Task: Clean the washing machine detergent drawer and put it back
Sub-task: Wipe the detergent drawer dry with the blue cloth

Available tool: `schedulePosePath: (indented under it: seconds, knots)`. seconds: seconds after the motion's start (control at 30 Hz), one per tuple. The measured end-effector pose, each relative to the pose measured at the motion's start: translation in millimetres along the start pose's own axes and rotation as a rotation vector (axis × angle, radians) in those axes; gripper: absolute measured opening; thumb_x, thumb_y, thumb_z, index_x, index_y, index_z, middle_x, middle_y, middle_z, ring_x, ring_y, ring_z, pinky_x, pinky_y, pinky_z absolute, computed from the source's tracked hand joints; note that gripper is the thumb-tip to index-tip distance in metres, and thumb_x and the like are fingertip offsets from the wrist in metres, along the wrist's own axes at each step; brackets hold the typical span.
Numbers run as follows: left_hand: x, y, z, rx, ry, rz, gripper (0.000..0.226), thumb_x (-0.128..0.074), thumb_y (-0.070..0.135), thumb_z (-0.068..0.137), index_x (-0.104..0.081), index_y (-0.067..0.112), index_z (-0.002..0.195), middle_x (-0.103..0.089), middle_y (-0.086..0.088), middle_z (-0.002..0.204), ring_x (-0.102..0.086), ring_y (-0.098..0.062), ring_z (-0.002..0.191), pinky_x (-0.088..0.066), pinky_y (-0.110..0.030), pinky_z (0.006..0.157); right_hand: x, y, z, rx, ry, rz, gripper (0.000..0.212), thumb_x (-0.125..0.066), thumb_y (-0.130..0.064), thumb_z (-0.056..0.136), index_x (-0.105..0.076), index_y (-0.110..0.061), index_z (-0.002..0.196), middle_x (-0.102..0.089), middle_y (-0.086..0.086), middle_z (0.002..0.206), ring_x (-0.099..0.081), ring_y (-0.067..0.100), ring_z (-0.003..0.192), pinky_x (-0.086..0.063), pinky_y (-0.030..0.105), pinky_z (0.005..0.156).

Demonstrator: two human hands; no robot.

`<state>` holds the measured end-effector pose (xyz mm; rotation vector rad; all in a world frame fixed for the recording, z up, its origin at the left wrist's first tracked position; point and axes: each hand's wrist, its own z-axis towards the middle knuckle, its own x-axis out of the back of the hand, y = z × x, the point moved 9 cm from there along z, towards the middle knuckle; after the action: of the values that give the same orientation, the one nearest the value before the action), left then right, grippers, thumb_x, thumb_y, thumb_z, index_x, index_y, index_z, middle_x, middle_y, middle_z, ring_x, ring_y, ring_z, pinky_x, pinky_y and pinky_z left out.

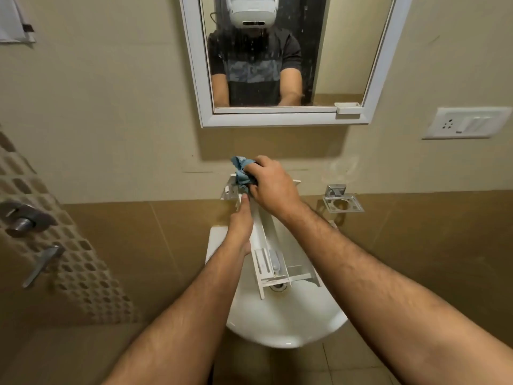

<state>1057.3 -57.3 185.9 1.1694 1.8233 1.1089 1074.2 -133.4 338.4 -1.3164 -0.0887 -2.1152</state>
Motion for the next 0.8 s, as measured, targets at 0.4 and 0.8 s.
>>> schedulePosePath:
  seconds: [0.4,0.8]
  knots:
    - [5.1,21.6,-2.1,-0.113,0.065,0.146,0.044,-0.051,0.056,0.095,-0.056,0.014,0.109,-0.057,0.006,0.082,-0.052,-0.012,0.071,-0.04,-0.026,0.061,5.4,4.3,15.8,0.04,0.018,-0.275,0.028,-0.057,-0.036,0.093,-0.059,-0.027,0.12,-0.055,0.003,0.116,-0.049,0.025,0.098,-0.05,0.038,0.073]
    - [-8.4,31.7,0.5,-0.113,0.056,0.085,0.04,-0.053,0.044,0.097,-0.063,0.008,0.11,-0.068,-0.006,0.097,-0.064,-0.026,0.091,-0.053,-0.034,0.08,26.8,78.5,11.6,-0.1,-0.04,-0.358,0.027,-0.061,-0.035,0.091,-0.061,-0.026,0.116,-0.058,0.003,0.114,-0.052,0.025,0.097,-0.039,0.032,0.068]
